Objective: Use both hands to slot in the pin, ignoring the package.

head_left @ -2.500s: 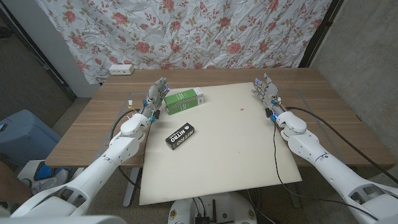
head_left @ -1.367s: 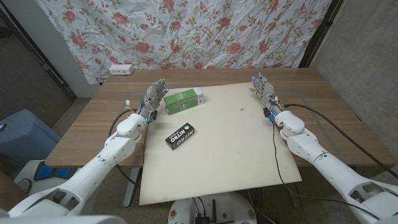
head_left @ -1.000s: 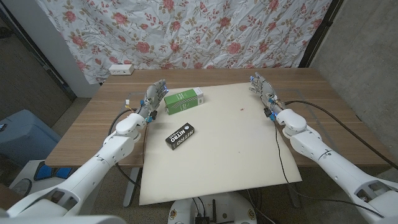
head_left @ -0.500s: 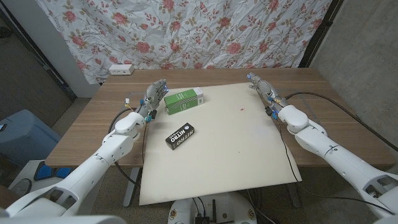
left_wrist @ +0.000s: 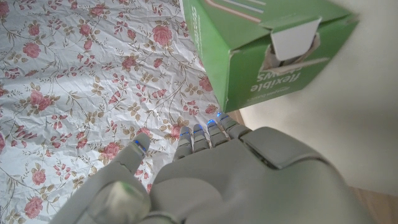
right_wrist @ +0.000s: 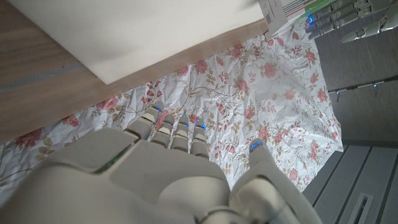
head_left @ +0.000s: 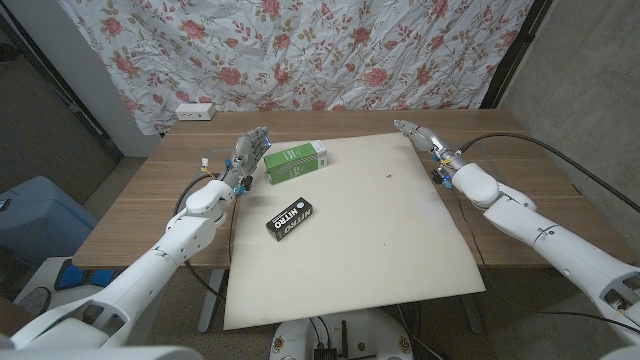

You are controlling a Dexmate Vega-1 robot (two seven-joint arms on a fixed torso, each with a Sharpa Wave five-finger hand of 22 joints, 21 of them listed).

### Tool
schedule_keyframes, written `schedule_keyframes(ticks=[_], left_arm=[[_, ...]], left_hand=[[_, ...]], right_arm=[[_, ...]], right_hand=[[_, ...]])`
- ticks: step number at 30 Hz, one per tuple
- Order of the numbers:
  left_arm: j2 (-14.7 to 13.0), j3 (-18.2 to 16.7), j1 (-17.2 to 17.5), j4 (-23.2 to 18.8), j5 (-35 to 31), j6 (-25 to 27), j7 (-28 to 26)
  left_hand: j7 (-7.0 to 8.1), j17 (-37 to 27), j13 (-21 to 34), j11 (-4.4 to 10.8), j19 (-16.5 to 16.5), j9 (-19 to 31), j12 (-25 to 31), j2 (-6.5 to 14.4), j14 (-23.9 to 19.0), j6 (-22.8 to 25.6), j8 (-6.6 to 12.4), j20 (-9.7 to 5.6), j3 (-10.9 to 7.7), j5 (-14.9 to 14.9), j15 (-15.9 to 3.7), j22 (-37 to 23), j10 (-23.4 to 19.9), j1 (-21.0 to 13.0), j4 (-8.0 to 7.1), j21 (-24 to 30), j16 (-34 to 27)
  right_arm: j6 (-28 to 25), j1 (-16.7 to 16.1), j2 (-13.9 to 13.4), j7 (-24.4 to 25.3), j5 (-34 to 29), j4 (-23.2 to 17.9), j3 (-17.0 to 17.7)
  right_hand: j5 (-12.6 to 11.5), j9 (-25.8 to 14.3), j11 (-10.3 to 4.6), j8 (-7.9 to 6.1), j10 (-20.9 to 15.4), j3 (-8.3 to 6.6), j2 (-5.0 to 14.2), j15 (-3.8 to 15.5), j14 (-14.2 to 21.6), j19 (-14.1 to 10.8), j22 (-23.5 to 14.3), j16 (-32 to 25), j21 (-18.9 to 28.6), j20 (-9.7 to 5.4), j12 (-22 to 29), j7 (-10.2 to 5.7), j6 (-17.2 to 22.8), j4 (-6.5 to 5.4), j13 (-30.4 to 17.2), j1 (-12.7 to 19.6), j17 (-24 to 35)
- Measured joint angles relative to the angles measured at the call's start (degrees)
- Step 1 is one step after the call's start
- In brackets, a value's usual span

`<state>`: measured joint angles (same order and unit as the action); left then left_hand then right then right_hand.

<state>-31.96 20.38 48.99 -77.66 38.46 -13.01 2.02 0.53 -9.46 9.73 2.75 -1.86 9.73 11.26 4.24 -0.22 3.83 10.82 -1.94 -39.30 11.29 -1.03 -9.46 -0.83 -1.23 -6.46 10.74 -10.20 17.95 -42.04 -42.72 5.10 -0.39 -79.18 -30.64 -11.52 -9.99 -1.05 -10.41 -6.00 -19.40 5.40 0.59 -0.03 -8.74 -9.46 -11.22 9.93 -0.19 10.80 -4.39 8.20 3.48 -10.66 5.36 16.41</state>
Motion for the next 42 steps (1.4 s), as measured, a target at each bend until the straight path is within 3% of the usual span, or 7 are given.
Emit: schedule_keyframes(ticks=[9, 12, 20, 29, 42], left_arm=[[0.1, 0.1, -0.1, -0.1, -0.3, 0.0, -0.4], [0.1, 0.1, -0.2, -0.1, -0.3, 0.0, -0.6], [0.1, 0.1, -0.5, -0.1, -0.5, 0.0, -0.6], [0.2, 0.2, -0.9, 0.5, -0.4, 0.2, -0.4], [0.1, 0.2, -1.1, 0.6, -0.4, 0.8, -0.4]], left_hand=[[0.08, 0.0, 0.0, 0.02, 0.0, 0.0, 0.0, 0.0, 0.0, 0.1, 0.00, 0.00, 0.00, 0.0, 0.00, 0.0, 0.0, 0.0, 0.00, 0.0, 0.0], [0.08, 0.0, 0.0, 0.01, 0.0, 0.0, 0.0, 0.0, 0.0, 0.1, 0.00, 0.00, 0.00, 0.0, 0.00, 0.0, 0.0, 0.0, 0.00, 0.0, 0.0], [0.08, 0.0, 0.0, 0.01, 0.0, 0.0, 0.0, 0.0, 0.0, 0.1, 0.00, 0.00, -0.24, 0.0, 0.00, 0.0, 0.0, 0.0, 0.24, 0.0, 0.0], [0.08, 0.0, 0.0, 0.23, 0.0, 0.0, 0.0, 0.0, 0.0, 0.1, 0.00, 0.00, -0.24, 0.0, 0.00, 0.0, -0.2, 0.0, 0.24, 0.0, 0.0], [0.28, 0.0, 0.0, 0.32, -0.5, 0.0, 0.0, 0.0, 0.0, 0.3, 0.00, -0.11, -0.24, 0.0, 0.00, 0.0, -0.3, 0.0, 0.24, 0.0, 0.0]], right_arm=[[-2.9, 0.9, -2.9, 0.7, -7.1, -2.3, -0.9], [-3.9, 1.3, -3.6, 0.7, -9.1, -3.0, -1.3], [-6.2, 2.7, -5.9, -0.8, -14.0, -5.2, -2.5], [-10.8, 4.4, -8.7, -5.4, -20.9, -9.0, -4.3], [-14.4, 5.8, -11.6, -12.5, -25.0, -14.2, -4.9]], right_hand=[[0.4, 0.0, -0.04, 0.26, 2.1, -0.47, 0.19, -0.38, -2.3, 2.9, 0.0, 0.4, 0.0, 0.58, -0.4, -1.06, -1.9, 0.97, 0.3, 0.4, -0.9], [0.4, 0.0, -0.38, 0.26, 3.1, -0.48, 0.20, -0.88, -2.9, 3.2, 0.0, 0.4, 0.0, 0.71, -0.7, -1.28, -2.5, 1.44, 0.2, 0.4, -1.2], [0.7, 0.0, 0.44, 0.26, 5.3, -1.25, 0.17, -1.30, -4.6, 4.0, 0.0, 0.4, 0.0, 1.52, -0.7, -3.11, -4.3, 2.73, 0.1, 1.9, -1.9], [0.9, -0.3, 0.33, -0.25, 6.2, -2.14, -0.33, -1.71, -5.0, 4.3, 0.0, 0.4, 0.3, 1.86, -0.7, -4.59, -3.5, 4.69, 0.1, 4.4, -2.5], [0.1, -0.6, 1.04, -0.67, 7.6, -4.44, -0.41, -2.76, -6.0, 3.3, 0.0, 0.4, 0.7, 3.41, -0.4, -4.41, -3.2, 6.98, -0.2, 9.8, -3.4]])
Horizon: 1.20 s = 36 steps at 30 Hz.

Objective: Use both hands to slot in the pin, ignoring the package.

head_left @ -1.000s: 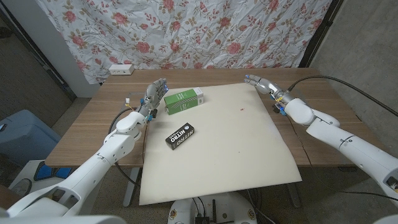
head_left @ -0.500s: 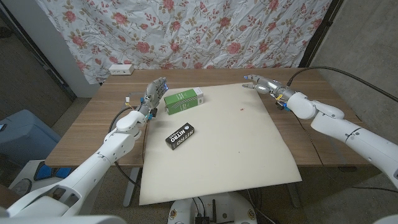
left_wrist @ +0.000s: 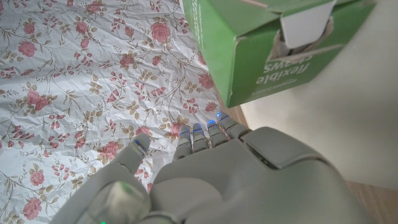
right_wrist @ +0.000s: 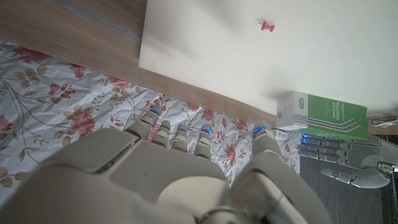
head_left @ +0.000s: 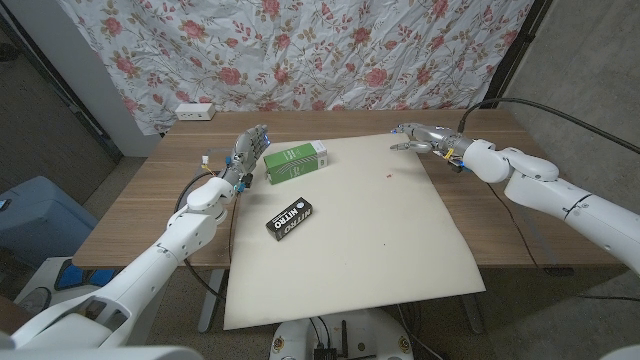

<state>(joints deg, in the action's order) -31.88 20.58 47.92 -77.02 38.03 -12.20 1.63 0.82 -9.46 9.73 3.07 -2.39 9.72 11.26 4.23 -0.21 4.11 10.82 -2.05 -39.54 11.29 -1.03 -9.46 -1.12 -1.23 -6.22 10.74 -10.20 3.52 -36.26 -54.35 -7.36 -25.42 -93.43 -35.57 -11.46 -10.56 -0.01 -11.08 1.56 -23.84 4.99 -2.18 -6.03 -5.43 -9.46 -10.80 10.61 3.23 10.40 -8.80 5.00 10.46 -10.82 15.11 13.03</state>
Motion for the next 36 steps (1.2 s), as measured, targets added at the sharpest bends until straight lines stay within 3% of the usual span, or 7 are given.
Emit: schedule_keyframes(ticks=[5, 16, 25, 36], left_arm=[[-0.3, 0.0, 0.1, -0.6, 0.0, 0.4, -0.3], [-1.1, -0.4, 0.5, -2.1, 0.0, 1.5, -1.2], [-1.7, -0.7, 0.5, -2.5, 0.0, 1.9, -1.4], [-1.8, -1.0, 1.1, -2.6, 0.0, 1.8, -2.2]], left_hand=[[0.13, 0.0, 0.0, 0.00, 0.0, 0.0, 0.0, 0.0, 0.0, 0.1, 0.00, 0.00, 0.00, 0.0, 0.00, 0.0, 0.0, 0.0, 0.00, 0.0, 0.0], [0.52, 0.0, 0.0, 0.33, 0.0, 0.0, 0.0, 0.0, -0.3, 0.5, 0.00, 0.00, 0.00, 0.0, -0.31, 0.0, -0.3, 0.0, 0.00, 0.0, 0.0], [0.52, 0.0, 0.0, 0.51, 0.0, 0.0, 0.0, 0.0, -0.6, 1.1, 0.00, 0.00, -0.24, 0.0, -0.61, 0.0, -1.1, 0.0, 0.24, 0.0, 0.0], [0.82, 0.0, 0.0, 0.71, -0.6, 0.0, 0.0, 0.0, -0.6, 1.4, 0.00, 0.00, -0.24, 0.0, -0.61, 0.0, -1.3, 0.0, 0.24, 0.0, 0.0]], right_arm=[[-1.2, 0.6, -0.7, -3.4, -1.4, -1.7, -0.2], [-3.2, 1.7, -1.2, -8.6, -4.3, -4.6, -1.0], [-4.8, 2.8, -1.3, -12.8, -7.5, -6.6, -2.1], [-6.7, 3.4, -1.3, -16.5, -13.7, -9.0, -3.6]], right_hand=[[-0.4, 0.0, 0.72, -0.40, 0.7, -0.61, -0.64, -1.33, -0.1, -0.4, 0.0, -0.2, 0.0, 0.84, 0.0, 0.34, -0.3, 0.61, 0.0, 2.2, -0.3], [-0.7, -0.5, 1.13, -0.80, 1.1, -1.88, -1.90, -2.55, 0.7, -1.8, 0.0, -0.5, 0.2, 2.63, 0.2, 1.23, -1.2, 0.75, -0.2, 6.1, -0.5], [-0.7, -0.8, 1.60, -2.13, 1.3, -3.04, -3.66, -3.17, 1.3, -3.9, 0.1, -0.9, 0.7, 2.62, 0.2, 2.05, -0.2, 0.70, -0.3, 9.7, -0.8], [-0.4, -1.5, 1.73, -4.13, 0.6, -4.72, -6.07, -3.32, 2.4, -5.3, 0.1, -1.3, 0.7, 2.39, 0.9, 0.69, 3.2, 0.75, -0.5, 15.9, -0.8]])
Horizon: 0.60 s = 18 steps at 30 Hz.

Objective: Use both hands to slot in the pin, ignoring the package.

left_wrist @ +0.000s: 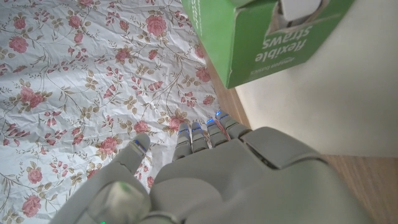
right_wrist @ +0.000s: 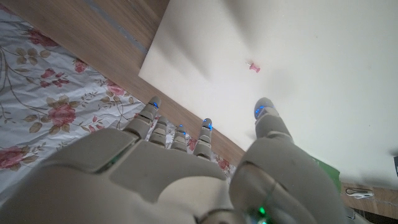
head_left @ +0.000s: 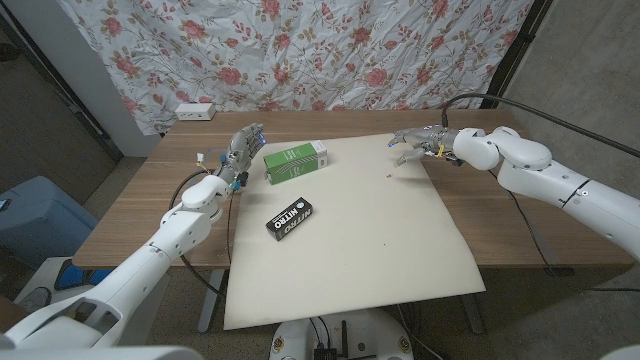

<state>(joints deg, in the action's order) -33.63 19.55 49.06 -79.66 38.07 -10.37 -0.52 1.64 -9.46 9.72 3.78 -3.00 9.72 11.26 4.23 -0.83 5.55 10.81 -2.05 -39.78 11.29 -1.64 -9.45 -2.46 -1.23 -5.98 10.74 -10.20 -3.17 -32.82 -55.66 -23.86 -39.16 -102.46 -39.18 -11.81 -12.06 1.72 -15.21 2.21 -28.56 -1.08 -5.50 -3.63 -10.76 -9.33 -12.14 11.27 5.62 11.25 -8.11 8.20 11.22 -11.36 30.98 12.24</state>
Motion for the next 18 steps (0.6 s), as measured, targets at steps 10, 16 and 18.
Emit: schedule_keyframes(ticks=[10, 16, 18], left_arm=[[0.3, -0.1, 0.8, -0.2, 0.0, -0.4, -0.7], [0.4, -0.1, 1.0, -0.3, 0.0, -0.5, -0.9], [0.5, -0.1, 1.0, -0.2, 0.0, -0.6, -0.9]], left_hand=[[-0.31, 0.0, 0.0, -0.20, 0.0, 0.0, 0.0, 0.0, -0.5, 0.3, 0.00, 0.00, 0.00, 0.0, 0.09, 0.0, -0.2, 0.0, 0.00, 0.0, 0.0], [-0.31, 0.0, 0.0, -0.20, 0.0, 0.0, 0.0, 0.0, -0.5, 0.3, 0.00, 0.00, -0.23, 0.0, 0.10, 0.0, -0.2, 0.0, 0.23, 0.0, 0.0], [-0.31, 0.0, 0.0, -0.20, 0.0, 0.0, 0.0, 0.0, -0.5, 0.3, 0.00, 0.00, -0.23, 0.0, 0.10, 0.0, -0.2, 0.0, 0.23, 0.0, 0.0]], right_arm=[[-0.8, -0.2, 0.5, -0.9, -5.5, -0.9, -1.0], [-0.8, -0.2, 1.3, -1.3, -7.1, -0.3, -1.6], [-0.8, -0.2, 1.6, -1.4, -8.2, -0.1, -1.7]], right_hand=[[0.0, -0.3, -0.70, -1.33, -0.7, -0.80, -1.91, 0.47, 1.3, -1.4, -0.1, -0.4, 0.0, -0.20, 0.0, -1.42, 1.4, 0.00, 0.0, 3.6, 0.0], [0.5, -0.5, -0.58, -2.54, -1.2, -1.27, -3.22, 0.48, 1.7, -1.8, -0.2, -0.4, 0.0, -0.61, 0.2, -2.55, 3.2, -0.16, 0.0, 6.2, 0.0], [0.5, -0.6, -0.59, -2.96, -1.6, -1.35, -3.09, 0.38, 1.8, -2.1, -0.2, -0.4, 0.0, -0.81, 0.2, -2.78, 4.2, -0.08, 0.0, 7.2, 0.0]])
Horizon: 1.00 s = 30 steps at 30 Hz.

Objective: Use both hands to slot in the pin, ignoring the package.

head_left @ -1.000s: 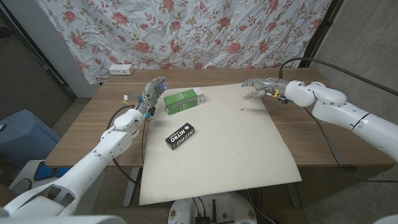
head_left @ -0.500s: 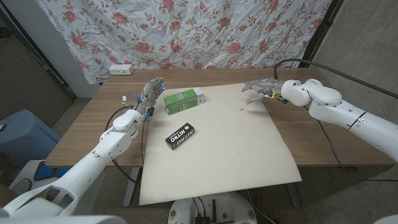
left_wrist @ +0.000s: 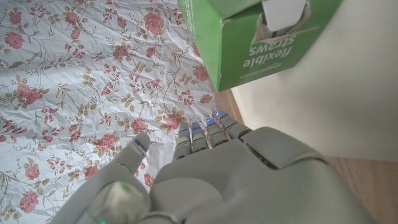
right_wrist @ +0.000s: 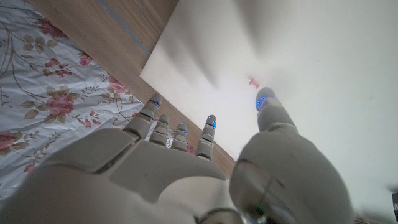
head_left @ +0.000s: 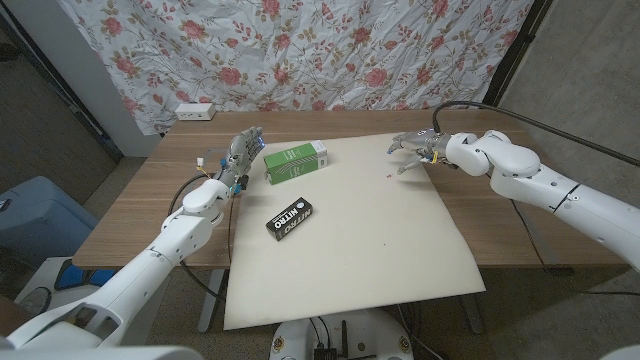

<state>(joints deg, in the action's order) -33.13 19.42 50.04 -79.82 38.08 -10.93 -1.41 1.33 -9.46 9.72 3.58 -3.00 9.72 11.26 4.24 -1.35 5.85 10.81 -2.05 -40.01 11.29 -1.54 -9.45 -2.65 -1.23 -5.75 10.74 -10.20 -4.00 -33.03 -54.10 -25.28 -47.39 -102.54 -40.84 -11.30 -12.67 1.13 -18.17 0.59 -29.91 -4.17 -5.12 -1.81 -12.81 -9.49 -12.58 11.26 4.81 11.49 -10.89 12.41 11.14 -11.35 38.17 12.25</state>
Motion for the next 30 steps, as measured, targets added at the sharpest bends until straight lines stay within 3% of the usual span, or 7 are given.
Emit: schedule_keyframes(ticks=[7, 14, 16, 30], left_arm=[[0.1, 0.0, 0.0, 0.5, 0.0, 0.0, 0.0], [0.2, 0.0, -0.1, 0.7, 0.0, 0.0, 0.1], [0.2, 0.0, -0.1, 0.7, 0.0, 0.0, 0.1], [0.3, 0.5, -0.2, 1.4, -0.2, 0.3, 0.0]], left_hand=[[0.00, 0.0, 0.0, 0.00, 0.0, 0.0, 0.0, 0.0, 0.0, 0.0, -0.23, 0.00, 0.00, 0.0, 0.00, 0.0, 0.0, 0.0, 0.00, 0.0, 0.0], [0.00, 0.0, 0.0, 0.00, 0.0, 0.0, -0.2, 0.0, 0.0, 0.0, -0.23, 0.00, -0.06, 0.0, 0.00, 0.0, 0.0, 0.0, 0.06, 0.0, 0.0], [0.00, 0.0, 0.0, 0.00, 0.0, 0.0, -0.2, 0.0, 0.0, 0.0, -0.23, 0.00, -0.18, 0.0, 0.00, 0.0, 0.0, 0.0, 0.18, 0.0, 0.0], [0.00, 0.0, 0.0, 0.00, 0.0, 0.0, -0.2, 0.0, 0.0, 0.0, -0.23, 0.00, -0.49, 0.0, 0.01, 0.0, 0.0, 0.0, 0.00, 0.0, 0.0]], right_arm=[[0.1, 0.0, 0.7, 0.0, -0.9, 0.8, -0.4], [0.2, 0.1, 1.5, 0.0, -1.1, 1.5, -0.8], [0.2, 0.2, 1.7, 0.0, -1.1, 1.7, -0.9], [0.7, 0.8, 3.0, -0.3, -1.9, 3.2, -2.0]], right_hand=[[0.0, 0.0, -0.01, -1.26, -0.6, -0.23, -1.02, 0.00, 0.6, -0.8, 0.0, -0.4, 0.0, 0.00, 0.0, -0.59, 2.0, -0.24, 0.0, 2.2, 0.0], [0.0, -0.3, -0.01, -1.57, -0.6, -0.40, -0.73, 0.00, 0.6, -0.8, 0.0, -0.4, 0.0, 0.00, 0.0, -0.90, 2.3, -0.41, 0.0, 2.5, 0.2], [0.0, -0.3, -0.01, -1.57, -0.6, -0.47, -1.63, 0.00, 0.6, -0.8, 0.0, -0.4, 0.0, 0.00, 0.0, -0.90, 2.3, -0.48, 0.0, 3.4, 0.2], [0.1, -0.3, -0.22, -2.63, -1.2, -0.46, -0.86, 0.41, 1.0, -1.2, 0.0, -0.4, 0.0, -0.42, 0.0, -1.32, 4.0, -0.48, -0.3, 4.1, 0.4]])
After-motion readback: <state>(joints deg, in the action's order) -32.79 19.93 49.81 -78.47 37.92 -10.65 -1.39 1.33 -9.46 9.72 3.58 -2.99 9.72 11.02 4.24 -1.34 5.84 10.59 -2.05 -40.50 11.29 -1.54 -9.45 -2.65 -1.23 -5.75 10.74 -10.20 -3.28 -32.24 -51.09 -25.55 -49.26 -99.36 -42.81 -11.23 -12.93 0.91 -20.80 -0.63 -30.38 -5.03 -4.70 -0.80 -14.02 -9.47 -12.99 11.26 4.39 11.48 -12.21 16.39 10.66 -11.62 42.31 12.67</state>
